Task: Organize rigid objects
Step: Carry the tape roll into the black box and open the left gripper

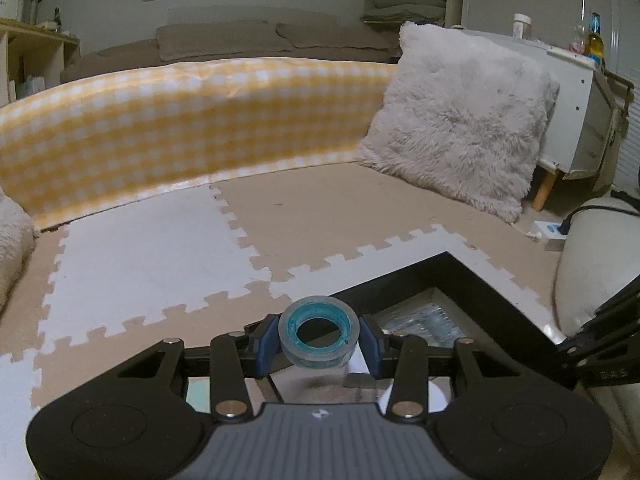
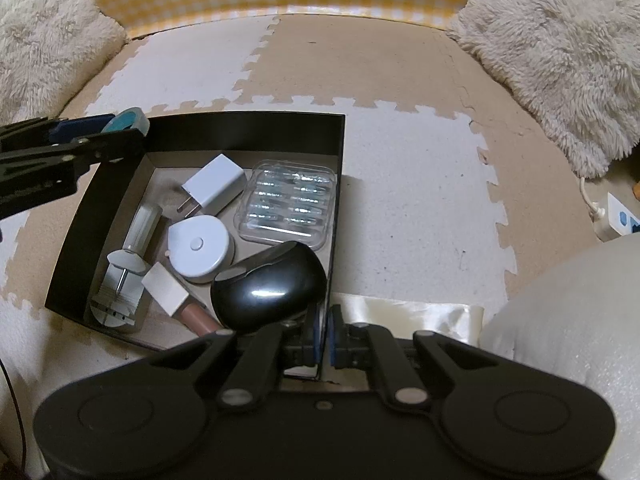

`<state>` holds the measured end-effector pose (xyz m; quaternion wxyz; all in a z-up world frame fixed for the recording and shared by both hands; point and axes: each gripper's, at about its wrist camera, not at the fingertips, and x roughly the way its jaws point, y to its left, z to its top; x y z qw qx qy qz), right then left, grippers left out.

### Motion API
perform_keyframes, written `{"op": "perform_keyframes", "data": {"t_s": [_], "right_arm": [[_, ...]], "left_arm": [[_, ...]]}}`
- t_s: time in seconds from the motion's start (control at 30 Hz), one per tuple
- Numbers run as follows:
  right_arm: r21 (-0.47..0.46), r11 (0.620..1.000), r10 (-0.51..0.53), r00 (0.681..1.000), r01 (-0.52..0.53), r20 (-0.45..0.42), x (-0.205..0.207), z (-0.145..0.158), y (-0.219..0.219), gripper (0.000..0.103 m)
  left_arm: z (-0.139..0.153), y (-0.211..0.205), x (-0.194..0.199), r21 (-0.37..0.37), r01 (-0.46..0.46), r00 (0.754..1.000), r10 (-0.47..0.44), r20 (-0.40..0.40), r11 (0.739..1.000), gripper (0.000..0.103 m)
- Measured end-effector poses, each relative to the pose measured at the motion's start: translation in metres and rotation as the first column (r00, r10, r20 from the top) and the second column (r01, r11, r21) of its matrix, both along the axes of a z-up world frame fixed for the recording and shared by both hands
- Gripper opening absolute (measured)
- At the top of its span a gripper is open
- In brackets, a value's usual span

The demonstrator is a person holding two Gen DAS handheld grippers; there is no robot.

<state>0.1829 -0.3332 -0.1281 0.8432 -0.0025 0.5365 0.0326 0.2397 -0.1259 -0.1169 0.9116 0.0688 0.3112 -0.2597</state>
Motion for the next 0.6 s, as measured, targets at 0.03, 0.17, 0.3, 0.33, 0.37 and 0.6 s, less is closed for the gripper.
{"op": "perform_keyframes", "data": {"t_s": [0.03,0.17,0.3,0.33,0.37,0.6], "right_arm": [[-0.001,1.000,0.000,1.000,0.000,0.000,-0.0001,0.0000,0.0002,0.004],[-0.001,1.000,0.000,1.000,0.000,0.000,0.0000,0.0000,0.0002,0.004],[-0.002,1.000,0.001,1.000,-0.001,0.000,0.0000,-0.0002,0.0005,0.004],[-0.001,1.000,0.001,1.000,-0.001,0.000,-0.0002,-0.0002,0.0005,0.004],[0.000,1.000,0.000,1.000,0.000,0.000,-0.0001,-0.0002,0.0004,0.004],[0.001,1.000,0.000,1.000,0.000,-0.001,0.0000,0.0002,-0.0001,0.004]], "left_arm": [[-0.0015,0.0000,0.0005,0.006,0.000,1.000,0.000,0.002,1.000,0.044],[-0.0067,-0.0001,0.0029,0.028,-0.015,1.000,0.015,0.008,0.999,0.045],[-0.0075,0.0010,0.0048,0.034,-0.023,1.000,0.024,-0.014,0.999,0.054],[-0.0071,0.0011,0.0051,0.036,-0.021,1.000,0.022,-0.021,0.999,0.055],[-0.0067,0.0012,0.0047,0.037,-0.019,0.999,0.020,-0.027,0.999,0.056],[-0.0023,-0.0006,0.0023,0.034,-0.002,0.998,0.004,-0.062,0.999,0.062]]}}
